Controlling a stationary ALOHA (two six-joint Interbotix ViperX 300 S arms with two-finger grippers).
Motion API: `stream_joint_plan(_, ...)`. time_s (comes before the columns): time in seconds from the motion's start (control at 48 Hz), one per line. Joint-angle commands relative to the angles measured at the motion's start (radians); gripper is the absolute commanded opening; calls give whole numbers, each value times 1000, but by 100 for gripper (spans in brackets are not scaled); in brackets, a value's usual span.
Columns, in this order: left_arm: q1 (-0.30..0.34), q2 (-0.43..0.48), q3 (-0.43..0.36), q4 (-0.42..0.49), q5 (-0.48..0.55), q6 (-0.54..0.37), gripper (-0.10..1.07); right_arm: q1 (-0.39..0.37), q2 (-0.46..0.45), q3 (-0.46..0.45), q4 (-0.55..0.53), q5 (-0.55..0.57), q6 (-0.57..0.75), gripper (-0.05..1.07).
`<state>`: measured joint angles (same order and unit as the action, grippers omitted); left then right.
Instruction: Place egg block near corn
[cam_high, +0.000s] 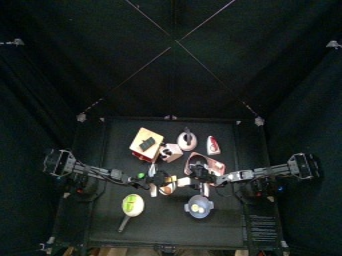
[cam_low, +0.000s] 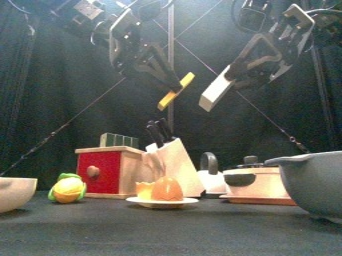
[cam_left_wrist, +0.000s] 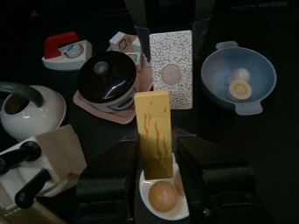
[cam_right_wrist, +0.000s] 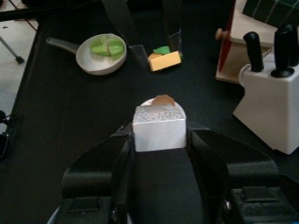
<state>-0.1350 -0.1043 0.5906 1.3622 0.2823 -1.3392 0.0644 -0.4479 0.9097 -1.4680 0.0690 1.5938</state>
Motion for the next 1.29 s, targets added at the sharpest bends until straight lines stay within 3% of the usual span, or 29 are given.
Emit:
stream_joint_plan(0.0,-5,-17,-12,2,2,-3,41,3,-18,-9,2,-2,0,49)
stream_joint_plan(0.188,-12,-32,21,-37,8,-2,41,5,-18,-2,0,-2,-2,49)
stream_joint_plan(0.417,-31,-87,97,-192,67,5,41,5,-18,-2,2,-2,-2,50)
stream_joint_plan(0.583,-48,-163,143,-295,178,-5,41,5,-18,-2,0,-2,-2,49)
stream_joint_plan(0.729,-41,-213,135,-459,331,-14,41,3,-18,0,2,-2,-2,49)
stream_joint_plan(0.938,-48,-247,137,-517,476,-21,41,5,-21,3,-2,2,-3,50)
stream_joint_plan(1.146,-72,-270,150,-681,623,-49,41,-3,-35,11,-15,3,-3,49)
stream_joint_plan(1.271,-84,-278,190,-756,650,-75,41,-3,-38,14,-14,3,-3,49)
